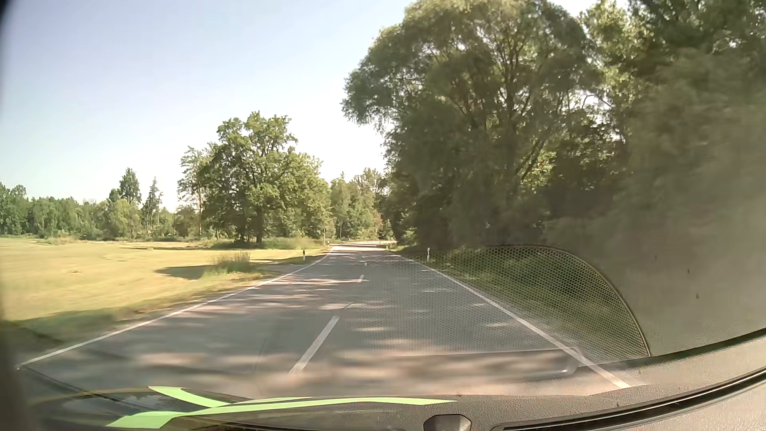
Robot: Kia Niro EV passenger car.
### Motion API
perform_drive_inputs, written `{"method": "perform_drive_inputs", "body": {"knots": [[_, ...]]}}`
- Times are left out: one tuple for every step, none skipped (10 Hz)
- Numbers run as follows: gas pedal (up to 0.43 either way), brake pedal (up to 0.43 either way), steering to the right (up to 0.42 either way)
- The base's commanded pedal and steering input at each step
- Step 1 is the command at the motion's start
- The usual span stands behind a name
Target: Follow the waypoints while adhering to traffic rules and regulations
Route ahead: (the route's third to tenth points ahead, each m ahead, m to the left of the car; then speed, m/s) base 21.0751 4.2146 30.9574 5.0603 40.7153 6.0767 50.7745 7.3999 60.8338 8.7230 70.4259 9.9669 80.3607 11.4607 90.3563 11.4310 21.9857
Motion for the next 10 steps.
{"method": "perform_drive_inputs", "body": {"knots": [[0.248, 0.000, -0.024], [0.260, 0.000, -0.024], [0.280, 0.000, -0.024], [0.280, 0.000, -0.024], [0.280, 0.000, -0.023], [0.280, 0.000, -0.021], [0.280, 0.000, -0.020], [0.280, 0.000, -0.019], [0.268, 0.000, -0.018], [0.209, 0.000, -0.015]]}}
